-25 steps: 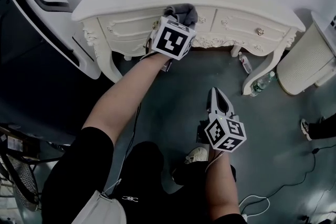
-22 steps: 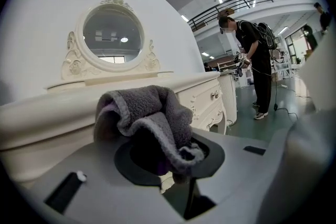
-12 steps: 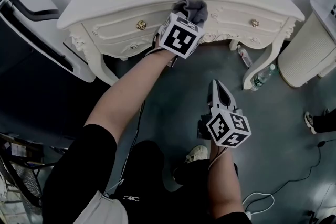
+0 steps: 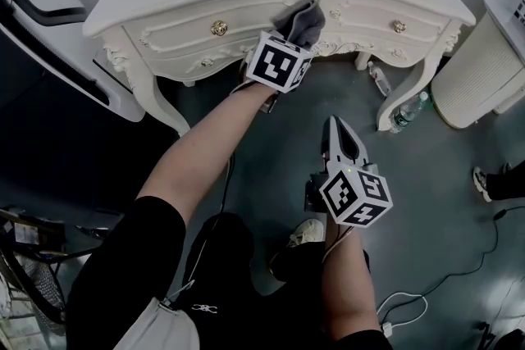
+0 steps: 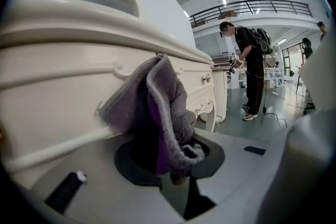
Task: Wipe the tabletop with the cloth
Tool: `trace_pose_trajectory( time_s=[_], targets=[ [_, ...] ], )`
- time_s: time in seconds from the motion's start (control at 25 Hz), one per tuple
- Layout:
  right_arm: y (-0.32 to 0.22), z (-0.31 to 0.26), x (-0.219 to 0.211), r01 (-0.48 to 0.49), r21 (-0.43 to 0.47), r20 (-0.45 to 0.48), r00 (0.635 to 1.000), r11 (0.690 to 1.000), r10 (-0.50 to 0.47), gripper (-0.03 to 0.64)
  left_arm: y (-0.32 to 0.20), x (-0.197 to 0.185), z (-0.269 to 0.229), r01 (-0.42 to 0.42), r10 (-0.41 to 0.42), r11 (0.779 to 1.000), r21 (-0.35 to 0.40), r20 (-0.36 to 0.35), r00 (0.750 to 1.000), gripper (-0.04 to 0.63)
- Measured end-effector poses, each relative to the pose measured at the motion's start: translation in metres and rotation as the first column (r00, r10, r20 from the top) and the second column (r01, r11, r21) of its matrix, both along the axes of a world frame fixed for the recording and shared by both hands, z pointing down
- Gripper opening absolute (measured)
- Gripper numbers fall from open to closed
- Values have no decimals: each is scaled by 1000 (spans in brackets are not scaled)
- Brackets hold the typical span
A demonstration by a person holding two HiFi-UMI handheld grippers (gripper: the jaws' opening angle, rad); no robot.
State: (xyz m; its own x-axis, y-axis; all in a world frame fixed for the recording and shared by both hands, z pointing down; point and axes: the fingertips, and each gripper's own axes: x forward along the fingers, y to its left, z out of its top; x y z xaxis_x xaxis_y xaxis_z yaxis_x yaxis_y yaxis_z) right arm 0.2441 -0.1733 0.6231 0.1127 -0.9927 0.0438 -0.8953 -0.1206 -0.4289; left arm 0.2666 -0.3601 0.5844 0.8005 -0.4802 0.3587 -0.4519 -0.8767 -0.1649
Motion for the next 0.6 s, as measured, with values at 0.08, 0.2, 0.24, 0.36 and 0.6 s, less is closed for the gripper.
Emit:
trace_pose_trajectory(
  time_s=[0.08, 0.2, 0.24, 0.36, 0.6],
  targets=[
    [-2, -1, -6, 8, 1, -2, 1000, 1000, -8, 5, -3, -14, 2, 25, -26, 1000, -11, -18, 1000, 95],
    [-6, -2, -19, 26, -1, -8, 1000, 1000, -26, 5, -6, -39, 7, 58, -60, 998, -30, -40, 997, 95],
    [-8, -3, -23, 33, -2, -9, 999, 999, -33, 5, -8, -48, 9, 71, -73, 997, -35, -45, 996, 95],
    [-13, -4, -40, 59, -4, -17, 998, 998, -59, 5, -15, -78, 15, 109, -113, 992, -60, -63, 992, 95],
    [-24, -3, -77, 115, -17, -40, 992, 993, -115, 5, -23, -134, 21, 163, -166, 985, -57, -60, 984, 95]
  ],
)
